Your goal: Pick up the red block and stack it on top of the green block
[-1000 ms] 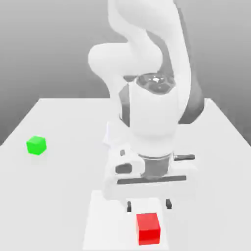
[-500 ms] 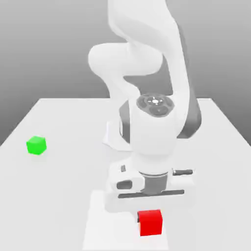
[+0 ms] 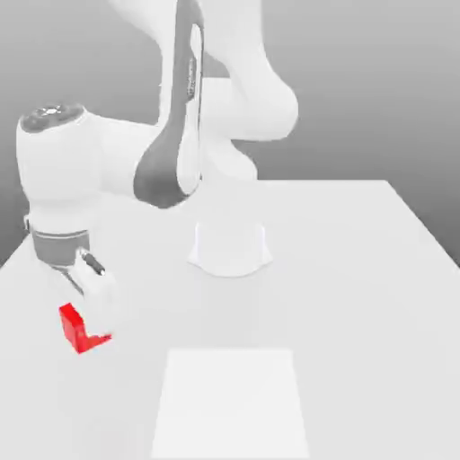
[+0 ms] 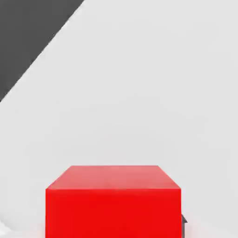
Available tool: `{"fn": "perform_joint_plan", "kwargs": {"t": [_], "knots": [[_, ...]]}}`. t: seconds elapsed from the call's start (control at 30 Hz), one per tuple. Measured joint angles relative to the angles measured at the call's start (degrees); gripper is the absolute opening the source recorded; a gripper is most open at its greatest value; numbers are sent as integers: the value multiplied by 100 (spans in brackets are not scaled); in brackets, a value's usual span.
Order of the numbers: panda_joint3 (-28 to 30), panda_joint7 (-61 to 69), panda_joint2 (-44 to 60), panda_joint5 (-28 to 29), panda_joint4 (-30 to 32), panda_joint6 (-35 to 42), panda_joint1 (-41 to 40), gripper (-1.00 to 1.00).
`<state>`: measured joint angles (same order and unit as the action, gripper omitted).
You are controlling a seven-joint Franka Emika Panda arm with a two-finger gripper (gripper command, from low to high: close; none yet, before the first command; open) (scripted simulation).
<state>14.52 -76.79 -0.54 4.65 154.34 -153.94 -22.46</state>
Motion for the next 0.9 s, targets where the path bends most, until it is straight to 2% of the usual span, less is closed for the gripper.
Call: {"fn": "perform_joint_plan", "kwargs": {"t": [0.57,0.7,0.8,0.83,0.9], "knots": [[1342,-3589,-1226,887,1068,77,-3078,-100],[1482,-3322,-547,326,1099,-605,-2985,-100],[1293,-2610,130,-706,1084,-1199,-2850,-100],[1193,-2418,279,-981,1077,-1322,-2890,100],[1193,-2418,279,-981,1077,-1323,-2891,100]]}}
